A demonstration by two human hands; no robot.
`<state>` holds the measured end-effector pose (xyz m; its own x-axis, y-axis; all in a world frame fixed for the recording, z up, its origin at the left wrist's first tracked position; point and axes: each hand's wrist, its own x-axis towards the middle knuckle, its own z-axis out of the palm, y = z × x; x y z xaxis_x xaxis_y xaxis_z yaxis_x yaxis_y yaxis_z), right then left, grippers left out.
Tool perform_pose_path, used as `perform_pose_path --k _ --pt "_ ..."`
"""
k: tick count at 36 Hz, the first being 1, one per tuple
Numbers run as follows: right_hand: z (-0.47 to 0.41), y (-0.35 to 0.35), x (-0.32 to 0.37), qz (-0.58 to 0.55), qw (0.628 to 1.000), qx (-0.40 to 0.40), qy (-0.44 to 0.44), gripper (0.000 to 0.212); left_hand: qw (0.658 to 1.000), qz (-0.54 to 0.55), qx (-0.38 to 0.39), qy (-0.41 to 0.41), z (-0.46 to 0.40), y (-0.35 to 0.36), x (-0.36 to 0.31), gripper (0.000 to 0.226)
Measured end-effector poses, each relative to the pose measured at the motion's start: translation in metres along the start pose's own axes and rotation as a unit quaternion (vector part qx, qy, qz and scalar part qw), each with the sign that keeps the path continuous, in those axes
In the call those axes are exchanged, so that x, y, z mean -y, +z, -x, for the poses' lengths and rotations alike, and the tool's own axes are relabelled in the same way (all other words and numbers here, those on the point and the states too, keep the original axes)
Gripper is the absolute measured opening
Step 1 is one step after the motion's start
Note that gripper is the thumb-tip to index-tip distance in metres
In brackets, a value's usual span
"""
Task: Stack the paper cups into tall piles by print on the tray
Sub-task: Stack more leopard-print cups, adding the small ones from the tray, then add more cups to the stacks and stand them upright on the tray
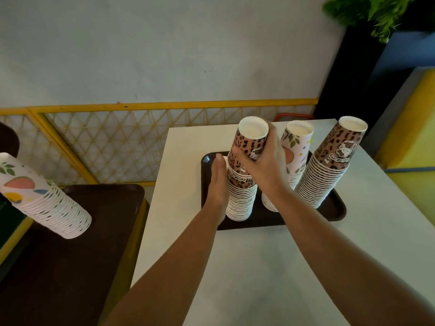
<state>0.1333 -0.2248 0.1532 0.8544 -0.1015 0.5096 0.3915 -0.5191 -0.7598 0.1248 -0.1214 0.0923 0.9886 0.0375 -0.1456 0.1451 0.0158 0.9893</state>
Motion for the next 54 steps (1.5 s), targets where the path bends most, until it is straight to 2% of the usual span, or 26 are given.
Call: perform_pose_path --k 2,5,8,11,15,17,20,24,28,32,36,40,45,49,52,54 --pt "0.001 0.002 -0.008 0.006 1.000 0.020 0.008 0.071 1.000 0.023 0.000 -0.008 0.007 0.007 -0.004 0.068" --pt "0.003 0.005 -0.020 0.018 0.998 0.055 0.017 0.073 0.999 0.032 0.015 -0.033 0.011 0.016 -0.003 0.065" --pt "0.003 0.006 -0.029 0.017 0.997 0.068 0.024 0.072 0.998 0.045 0.001 -0.045 0.012 0.023 0.003 0.048" --pt "0.002 0.006 -0.033 0.011 0.997 0.078 0.019 0.070 0.997 0.050 -0.021 -0.060 0.014 0.031 0.004 0.075" --pt "0.000 0.005 -0.038 -0.009 0.994 0.106 0.019 0.072 0.994 0.066 -0.049 -0.070 0.008 0.039 0.017 0.094" --pt "-0.002 0.004 -0.040 -0.019 0.993 0.117 0.019 0.072 0.994 0.073 -0.055 -0.067 0.008 0.042 0.017 0.092" --pt "-0.002 0.002 -0.041 -0.034 0.991 0.126 0.016 0.075 0.993 0.081 -0.061 -0.064 0.012 0.044 0.011 0.077" --pt "0.003 0.000 -0.031 -0.030 0.996 0.088 -0.018 0.090 0.991 0.078 -0.092 -0.052 0.016 0.038 0.015 0.076" --pt "0.006 -0.002 -0.006 -0.025 0.995 0.000 -0.098 0.089 0.979 0.070 -0.187 -0.039 0.021 0.022 0.009 0.058" --pt "0.004 0.005 0.028 -0.047 0.977 -0.063 -0.199 0.061 0.966 0.057 -0.252 0.014 0.029 -0.005 -0.003 0.042" --pt "0.002 0.028 0.056 -0.109 0.969 -0.015 -0.223 0.038 0.946 0.047 -0.314 0.070 0.035 -0.042 -0.023 0.033" --pt "0.010 0.069 0.078 -0.130 0.965 0.045 -0.225 0.029 0.905 0.015 -0.400 0.141 0.039 -0.095 -0.034 0.018" --pt "0.027 0.134 0.100 -0.129 0.963 0.131 -0.199 0.027 0.832 -0.062 -0.517 0.191 0.047 -0.178 -0.034 0.036" --pt "0.041 0.189 0.117 -0.125 0.959 0.165 -0.195 0.024 0.783 -0.107 -0.585 0.181 0.055 -0.241 -0.027 0.045" --pt "0.050 0.231 0.130 -0.120 0.958 0.192 -0.177 0.026 0.777 -0.149 -0.590 0.158 0.055 -0.288 -0.013 0.059" --pt "0.055 0.257 0.137 -0.117 0.957 0.206 -0.170 0.029 0.799 -0.172 -0.564 0.117 0.053 -0.317 -0.002 0.074"
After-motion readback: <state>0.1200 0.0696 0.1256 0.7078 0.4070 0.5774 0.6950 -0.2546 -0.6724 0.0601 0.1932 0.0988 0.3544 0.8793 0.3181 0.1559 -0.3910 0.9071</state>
